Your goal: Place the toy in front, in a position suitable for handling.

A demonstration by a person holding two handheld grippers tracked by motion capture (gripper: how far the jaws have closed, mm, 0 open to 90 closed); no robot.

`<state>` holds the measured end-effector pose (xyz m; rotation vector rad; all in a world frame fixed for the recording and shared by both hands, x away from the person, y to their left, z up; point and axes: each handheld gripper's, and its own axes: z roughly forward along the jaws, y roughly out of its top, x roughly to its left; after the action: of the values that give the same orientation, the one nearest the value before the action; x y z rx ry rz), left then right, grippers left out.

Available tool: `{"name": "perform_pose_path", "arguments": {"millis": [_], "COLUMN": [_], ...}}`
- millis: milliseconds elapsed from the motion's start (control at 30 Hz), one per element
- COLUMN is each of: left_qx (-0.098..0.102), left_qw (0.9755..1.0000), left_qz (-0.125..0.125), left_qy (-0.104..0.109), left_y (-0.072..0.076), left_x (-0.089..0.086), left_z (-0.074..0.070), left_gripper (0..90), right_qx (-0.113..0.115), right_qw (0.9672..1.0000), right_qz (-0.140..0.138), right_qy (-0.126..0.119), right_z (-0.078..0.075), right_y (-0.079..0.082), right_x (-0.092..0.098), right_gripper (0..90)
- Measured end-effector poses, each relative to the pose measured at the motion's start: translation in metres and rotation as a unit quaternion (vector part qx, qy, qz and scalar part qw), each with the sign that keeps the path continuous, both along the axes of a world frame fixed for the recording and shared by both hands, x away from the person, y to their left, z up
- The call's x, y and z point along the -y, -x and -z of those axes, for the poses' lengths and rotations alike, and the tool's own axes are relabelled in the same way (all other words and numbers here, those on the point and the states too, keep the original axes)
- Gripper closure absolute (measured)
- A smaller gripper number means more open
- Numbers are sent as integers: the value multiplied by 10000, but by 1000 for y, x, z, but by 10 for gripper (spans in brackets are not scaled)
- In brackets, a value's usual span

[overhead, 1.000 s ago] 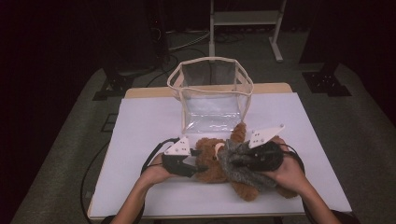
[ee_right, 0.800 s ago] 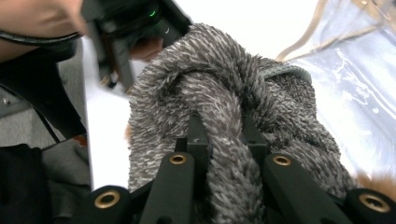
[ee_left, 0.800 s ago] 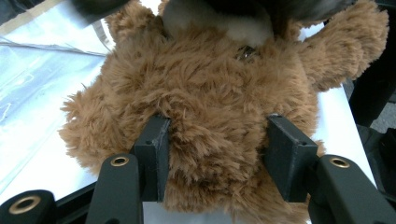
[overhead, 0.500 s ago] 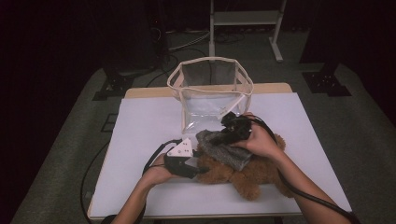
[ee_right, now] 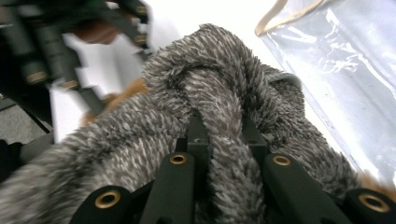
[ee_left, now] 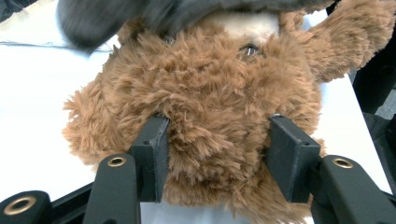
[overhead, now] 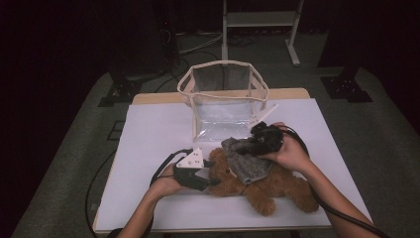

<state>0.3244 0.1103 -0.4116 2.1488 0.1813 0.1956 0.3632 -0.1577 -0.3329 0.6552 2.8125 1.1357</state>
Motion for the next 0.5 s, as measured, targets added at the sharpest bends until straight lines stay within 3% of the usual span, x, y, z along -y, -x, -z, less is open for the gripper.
{"name": "perform_pose_path", "arguments": {"millis": [167, 267, 333, 433, 500], "left_qx": [-22, -14, -31, -33, -71], "left_qw": [9998, 9993, 9989, 9983, 9979], "left_qz": [-183, -342, -442, -565, -595], "left_qy": [44, 126, 149, 170, 228], "left_y": [-3, -5, -8, -10, -11], "left_x": [0, 2, 3, 2, -1], "left_z": [-2, -1, 0, 0, 1], "left_gripper": [459, 466, 469, 468, 468], "right_qx": [224, 374, 455, 467, 548], "right_qw": [9992, 9986, 9981, 9979, 9970], "right_qz": [-170, -338, -405, -436, -464], "right_qy": [-271, -139, -18, 78, 286], "right_z": [-16, -10, -2, 10, 18], "right_y": [43, 62, 65, 56, 51], "right_x": [20, 16, 5, -14, -20], "right_gripper": [789, 788, 788, 789, 789]}}
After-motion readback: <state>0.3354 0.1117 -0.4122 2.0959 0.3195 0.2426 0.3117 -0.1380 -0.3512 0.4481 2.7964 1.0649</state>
